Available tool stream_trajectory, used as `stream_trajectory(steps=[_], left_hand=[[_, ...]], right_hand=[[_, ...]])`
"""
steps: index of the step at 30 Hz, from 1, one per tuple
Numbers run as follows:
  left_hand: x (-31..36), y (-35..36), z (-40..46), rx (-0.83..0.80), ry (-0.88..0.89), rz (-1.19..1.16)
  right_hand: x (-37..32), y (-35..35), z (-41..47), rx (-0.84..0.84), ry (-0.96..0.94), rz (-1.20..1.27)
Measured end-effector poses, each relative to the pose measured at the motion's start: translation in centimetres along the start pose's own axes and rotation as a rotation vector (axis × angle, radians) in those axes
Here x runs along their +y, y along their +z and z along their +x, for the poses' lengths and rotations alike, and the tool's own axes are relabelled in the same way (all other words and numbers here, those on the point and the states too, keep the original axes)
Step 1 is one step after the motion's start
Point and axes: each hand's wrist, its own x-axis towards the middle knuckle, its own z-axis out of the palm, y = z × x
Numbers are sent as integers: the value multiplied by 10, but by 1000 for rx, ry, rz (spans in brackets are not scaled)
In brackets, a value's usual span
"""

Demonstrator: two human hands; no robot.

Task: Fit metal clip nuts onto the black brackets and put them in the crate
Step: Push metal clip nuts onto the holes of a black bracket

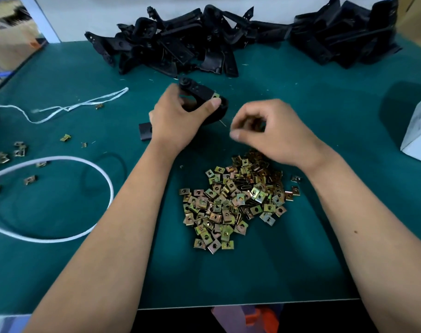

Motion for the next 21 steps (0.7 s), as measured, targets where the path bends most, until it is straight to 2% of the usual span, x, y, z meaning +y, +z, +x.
stream_trajectory(steps=[2, 4, 11, 14, 18, 21], left_hand=[[-5, -3, 2, 15, -31, 11], [-8, -3, 1, 29, 2, 75], [-9, -2, 0, -9, 50, 15], [-8, -1, -1, -22, 89, -14], [-3, -1, -5, -73, 192, -3], [3, 2, -11, -152, 294, 6]], right_hand=[[-6, 4, -1, -224, -81, -73], [-10, 9, -1, -354, -97, -130], [-17, 14, -2, -431, -120, -101], [-16, 9, -2, -306, -103, 82], [-7, -2, 0, 90, 11, 492], [1, -3, 4, 262, 133, 561]])
